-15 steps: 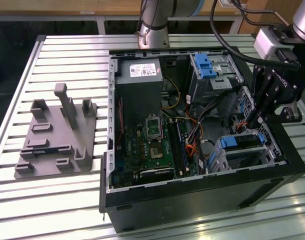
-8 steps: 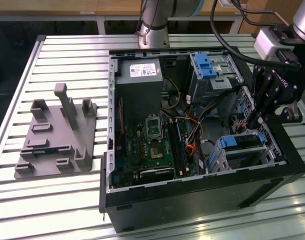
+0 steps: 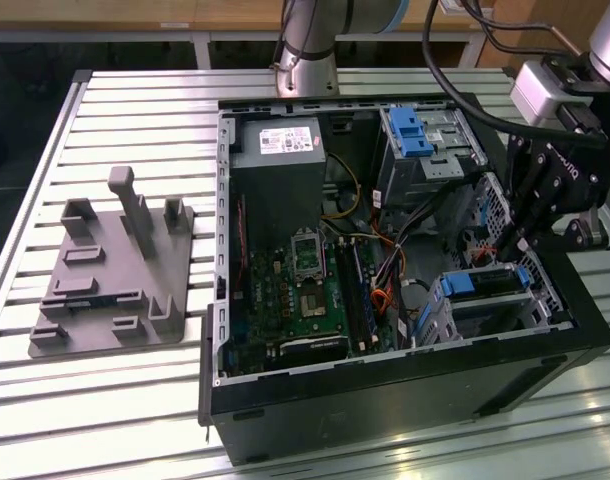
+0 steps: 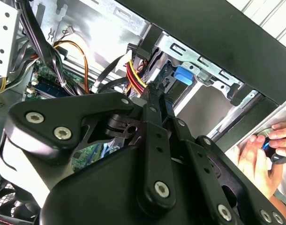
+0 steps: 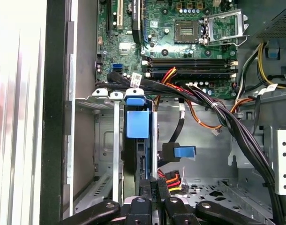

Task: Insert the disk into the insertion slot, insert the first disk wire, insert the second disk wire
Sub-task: 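Insert the first disk wire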

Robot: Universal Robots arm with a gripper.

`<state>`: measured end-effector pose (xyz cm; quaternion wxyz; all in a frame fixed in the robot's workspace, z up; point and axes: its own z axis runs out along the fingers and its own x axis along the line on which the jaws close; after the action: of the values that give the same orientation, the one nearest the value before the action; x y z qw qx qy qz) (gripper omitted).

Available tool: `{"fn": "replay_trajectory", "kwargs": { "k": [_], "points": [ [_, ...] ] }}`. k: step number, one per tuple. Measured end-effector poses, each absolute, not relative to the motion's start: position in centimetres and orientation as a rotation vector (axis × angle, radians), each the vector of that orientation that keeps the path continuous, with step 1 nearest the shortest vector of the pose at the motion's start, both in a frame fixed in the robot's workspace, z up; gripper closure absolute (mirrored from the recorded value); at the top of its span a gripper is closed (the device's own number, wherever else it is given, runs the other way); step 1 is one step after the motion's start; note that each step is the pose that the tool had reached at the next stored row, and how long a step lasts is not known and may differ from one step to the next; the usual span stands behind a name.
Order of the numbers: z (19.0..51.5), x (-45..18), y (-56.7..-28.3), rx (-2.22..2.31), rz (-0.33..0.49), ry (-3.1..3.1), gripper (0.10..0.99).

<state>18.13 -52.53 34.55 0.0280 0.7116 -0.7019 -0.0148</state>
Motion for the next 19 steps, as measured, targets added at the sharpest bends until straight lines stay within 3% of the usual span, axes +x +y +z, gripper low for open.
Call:
{"fn": "replay_trajectory", "kwargs": {
  "k": [19],
  "points": [
    [34.38,18.13,-52.87,2.205,-0.046,-2.158,0.914]
  ]
}}
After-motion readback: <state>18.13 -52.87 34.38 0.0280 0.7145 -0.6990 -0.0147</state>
